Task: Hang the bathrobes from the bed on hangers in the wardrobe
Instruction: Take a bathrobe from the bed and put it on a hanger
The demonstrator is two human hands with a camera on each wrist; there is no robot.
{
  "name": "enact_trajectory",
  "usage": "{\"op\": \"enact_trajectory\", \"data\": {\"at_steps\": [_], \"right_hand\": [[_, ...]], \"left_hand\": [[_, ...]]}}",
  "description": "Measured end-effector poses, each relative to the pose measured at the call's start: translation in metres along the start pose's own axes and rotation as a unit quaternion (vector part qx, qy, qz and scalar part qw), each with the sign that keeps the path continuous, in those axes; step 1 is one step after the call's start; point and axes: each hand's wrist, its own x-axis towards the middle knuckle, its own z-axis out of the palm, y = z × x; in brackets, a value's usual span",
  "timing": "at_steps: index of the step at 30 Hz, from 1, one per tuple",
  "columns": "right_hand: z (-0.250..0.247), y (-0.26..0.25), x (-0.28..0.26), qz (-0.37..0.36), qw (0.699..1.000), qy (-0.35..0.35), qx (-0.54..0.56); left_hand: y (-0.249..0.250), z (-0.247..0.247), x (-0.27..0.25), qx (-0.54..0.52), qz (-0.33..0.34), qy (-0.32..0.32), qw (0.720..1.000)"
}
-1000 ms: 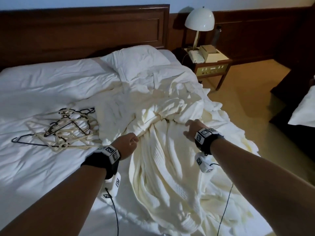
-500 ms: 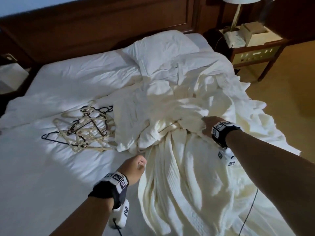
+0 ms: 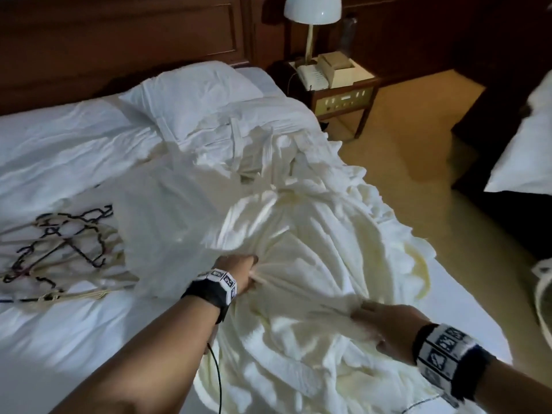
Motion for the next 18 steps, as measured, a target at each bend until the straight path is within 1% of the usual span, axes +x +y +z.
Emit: {"op": "enact_trajectory", "data": {"at_steps": [2, 3, 4, 5, 6, 8, 9, 10, 12, 13, 15, 17, 18], "right_hand": [[0.016, -0.002, -0.001, 0.030, 0.999, -0.008, 0.030], [0.019, -0.007, 0.001, 0.038, 0.998, -0.001, 0.041], [0.018, -0.015, 0.004, 0.042, 0.997, 0.021, 0.054], [0.013, -0.026, 0.006, 0.046, 0.995, 0.060, 0.071], [0.007, -0.037, 0.010, 0.051, 0.988, 0.114, 0.091], [-0.006, -0.063, 0.022, 0.065, 0.965, 0.233, 0.104], [-0.013, -0.076, 0.030, 0.083, 0.956, 0.268, 0.086], [-0.017, -0.087, 0.039, 0.110, 0.954, 0.273, 0.065], [-0.023, -0.108, 0.052, 0.156, 0.958, 0.233, 0.053], [-0.024, -0.118, 0.055, 0.156, 0.964, 0.206, 0.068], [-0.017, -0.142, 0.057, 0.123, 0.976, 0.156, 0.094], [0.008, -0.172, 0.054, 0.083, 0.989, 0.106, 0.065], [0.027, -0.187, 0.051, 0.063, 0.994, 0.078, 0.046]], "left_hand": [[0.011, 0.016, -0.022, -0.012, 0.031, -0.024, 0.999], [0.015, 0.024, -0.036, -0.020, 0.038, -0.040, 0.998], [0.018, 0.034, -0.052, -0.029, 0.042, -0.049, 0.998], [0.018, 0.044, -0.068, -0.037, 0.045, -0.045, 0.997], [0.016, 0.054, -0.082, -0.042, 0.046, -0.029, 0.998], [0.007, 0.073, -0.113, -0.037, 0.046, -0.007, 0.998], [0.003, 0.079, -0.130, -0.024, 0.047, -0.011, 0.999], [-0.003, 0.085, -0.148, -0.006, 0.050, -0.017, 0.999], [-0.013, 0.095, -0.183, 0.008, 0.056, -0.009, 0.998], [-0.017, 0.100, -0.201, 0.000, 0.057, -0.003, 0.998], [-0.027, 0.111, -0.234, -0.013, 0.048, 0.008, 0.999], [-0.041, 0.130, -0.259, -0.023, 0.036, -0.002, 0.999], [-0.049, 0.141, -0.271, -0.018, 0.034, -0.018, 0.999]]}}
